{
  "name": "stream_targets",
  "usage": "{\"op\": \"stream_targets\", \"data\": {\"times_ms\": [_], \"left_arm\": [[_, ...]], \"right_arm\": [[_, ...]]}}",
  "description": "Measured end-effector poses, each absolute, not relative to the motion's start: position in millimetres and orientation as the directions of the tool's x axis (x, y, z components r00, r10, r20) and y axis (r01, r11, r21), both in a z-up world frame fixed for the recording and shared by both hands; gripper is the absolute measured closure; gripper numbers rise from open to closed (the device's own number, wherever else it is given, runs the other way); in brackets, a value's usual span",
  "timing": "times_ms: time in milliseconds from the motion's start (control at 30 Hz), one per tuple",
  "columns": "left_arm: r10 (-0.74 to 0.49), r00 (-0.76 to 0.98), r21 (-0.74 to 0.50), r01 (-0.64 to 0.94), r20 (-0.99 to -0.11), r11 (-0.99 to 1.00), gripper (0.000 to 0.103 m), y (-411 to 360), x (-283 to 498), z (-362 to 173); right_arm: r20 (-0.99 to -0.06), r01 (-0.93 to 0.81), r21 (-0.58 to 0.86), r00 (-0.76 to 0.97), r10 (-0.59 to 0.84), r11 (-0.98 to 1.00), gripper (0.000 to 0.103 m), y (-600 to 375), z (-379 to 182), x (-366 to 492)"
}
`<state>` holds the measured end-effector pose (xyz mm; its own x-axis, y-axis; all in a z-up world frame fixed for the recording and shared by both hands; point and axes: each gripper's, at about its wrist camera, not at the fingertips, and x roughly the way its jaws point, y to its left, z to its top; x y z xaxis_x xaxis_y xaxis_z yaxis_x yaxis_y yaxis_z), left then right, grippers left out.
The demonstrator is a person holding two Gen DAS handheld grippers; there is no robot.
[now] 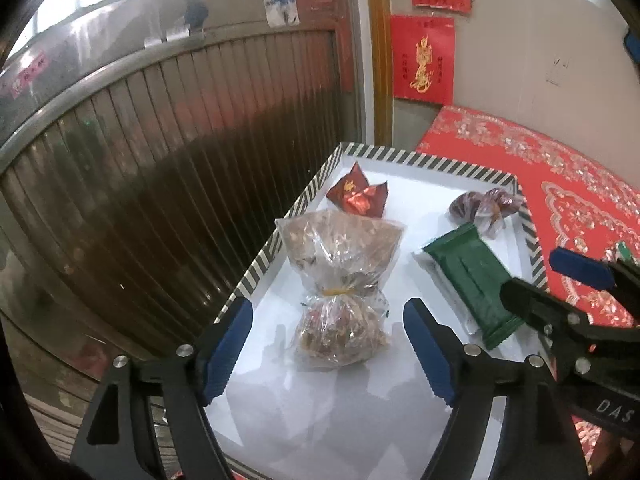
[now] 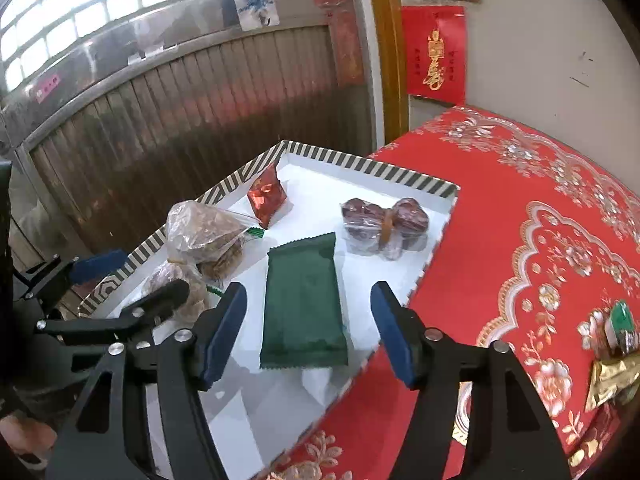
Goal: Organize snacks
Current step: 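Move both grippers back from the tray to the snack pile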
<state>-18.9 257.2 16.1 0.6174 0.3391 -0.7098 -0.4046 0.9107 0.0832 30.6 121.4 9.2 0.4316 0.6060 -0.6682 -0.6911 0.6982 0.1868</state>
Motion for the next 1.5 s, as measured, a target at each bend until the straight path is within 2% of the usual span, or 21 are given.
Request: {"op": "stream_targets", "data": {"times_ms": [367, 767, 1100, 1500], "left_arm": [[0.322, 0.656, 0.075, -0.375, -0.683, 0.924, 0.021, 233.3, -21.5, 36.8], [0.255, 0.696, 0.091, -0.265, -0.671, 0.96, 0.021, 172.0, -13.4, 46.7], [0.14, 0.723, 0.08, -0.117, -0.677, 0.99, 0.021, 97.8, -0.4, 51.0], [-0.021, 0.687, 0.045, 0.078, -0.726, 0.996, 0.021, 2.6, 28.7, 43.6]], "right_arm": [[-0.655, -0.664, 0.174, 0.473, 0.589, 0.727, 0.033, 80.2, 21.4, 16.3], [-0.648, -0.593, 0.168, 0.535, 0.541, 0.787, 0.032, 15.9, 27.8, 11.2], [-0.673, -0.495, 0.093, 0.608, 0.421, 0.864, 0.032, -68.7, 33.9, 5.1], [-0.726, -0.381, 0.03, 0.627, 0.282, 0.924, 0.031, -162.2, 25.7, 11.2]]}}
